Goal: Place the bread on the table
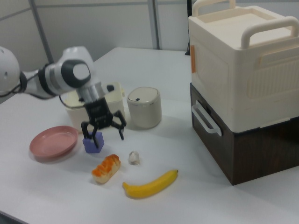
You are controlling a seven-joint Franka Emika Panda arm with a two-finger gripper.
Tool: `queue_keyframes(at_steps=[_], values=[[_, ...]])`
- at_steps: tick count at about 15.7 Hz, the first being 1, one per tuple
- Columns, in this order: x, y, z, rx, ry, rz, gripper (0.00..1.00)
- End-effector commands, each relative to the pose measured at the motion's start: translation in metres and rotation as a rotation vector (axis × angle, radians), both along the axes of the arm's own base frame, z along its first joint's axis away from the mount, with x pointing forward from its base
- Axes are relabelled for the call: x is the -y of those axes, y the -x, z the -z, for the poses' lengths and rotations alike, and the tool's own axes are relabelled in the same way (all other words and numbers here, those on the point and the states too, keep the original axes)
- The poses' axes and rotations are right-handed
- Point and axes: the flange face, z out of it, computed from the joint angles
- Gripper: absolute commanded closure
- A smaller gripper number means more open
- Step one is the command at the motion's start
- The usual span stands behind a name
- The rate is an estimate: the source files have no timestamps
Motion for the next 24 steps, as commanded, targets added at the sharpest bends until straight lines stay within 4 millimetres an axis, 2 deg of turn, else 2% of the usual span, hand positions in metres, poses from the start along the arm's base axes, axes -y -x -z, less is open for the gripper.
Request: queue_keyframes(at_steps=[1, 6, 7, 10, 12, 15, 19, 22, 24], values=[[0.020, -0.002, -0.063, -0.001, -0.066, 0.010, 0.00], [0.046, -0.001, -0.122, 0.027, -0.145, 0.068, 0.00], [0.053, -0.002, -0.139, 0.054, -0.181, 0.100, 0.00], [0.081, -0.006, -0.181, 0.170, -0.304, 0.284, 0.00], [0.088, -0.010, -0.197, 0.252, -0.305, 0.475, 0.00], [0.090, -0.017, -0.198, 0.303, -0.287, 0.558, 0.00], [0.086, -0.040, -0.199, 0.381, -0.278, 0.715, 0.00], [0.087, -0.039, -0.201, 0.391, -0.280, 0.752, 0.00], [0.087, -0.031, -0.202, 0.353, -0.262, 0.765, 0.00]])
